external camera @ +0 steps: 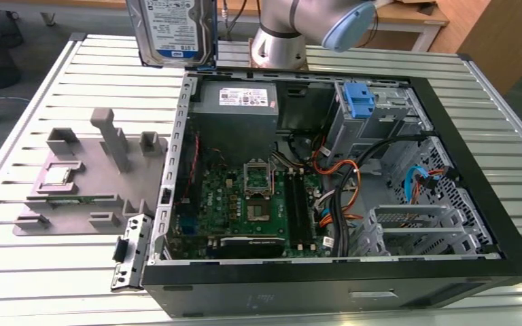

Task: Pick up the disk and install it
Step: 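Pick up the disk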

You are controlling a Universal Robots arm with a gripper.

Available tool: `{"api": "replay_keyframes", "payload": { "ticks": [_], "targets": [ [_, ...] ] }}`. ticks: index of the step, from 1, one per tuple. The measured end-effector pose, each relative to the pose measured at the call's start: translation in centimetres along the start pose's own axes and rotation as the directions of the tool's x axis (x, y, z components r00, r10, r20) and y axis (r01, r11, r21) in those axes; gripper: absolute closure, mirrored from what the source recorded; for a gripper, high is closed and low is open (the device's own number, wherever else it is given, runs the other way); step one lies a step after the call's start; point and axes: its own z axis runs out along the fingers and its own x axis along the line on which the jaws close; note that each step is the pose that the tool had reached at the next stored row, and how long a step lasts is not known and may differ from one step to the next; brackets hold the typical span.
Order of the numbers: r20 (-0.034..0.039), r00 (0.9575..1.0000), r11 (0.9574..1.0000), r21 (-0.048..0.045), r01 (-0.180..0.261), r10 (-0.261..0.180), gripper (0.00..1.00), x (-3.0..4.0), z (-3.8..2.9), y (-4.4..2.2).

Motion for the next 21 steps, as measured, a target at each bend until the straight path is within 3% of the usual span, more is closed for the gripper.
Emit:
{"api": "replay_keyframes", "payload": {
  "ticks": [21],
  "targets": [
    [0.0034,1.0000,1.0000,-0.0001,0.000,0.000,0.65,0.01,0.14,-0.44]
  ]
}}
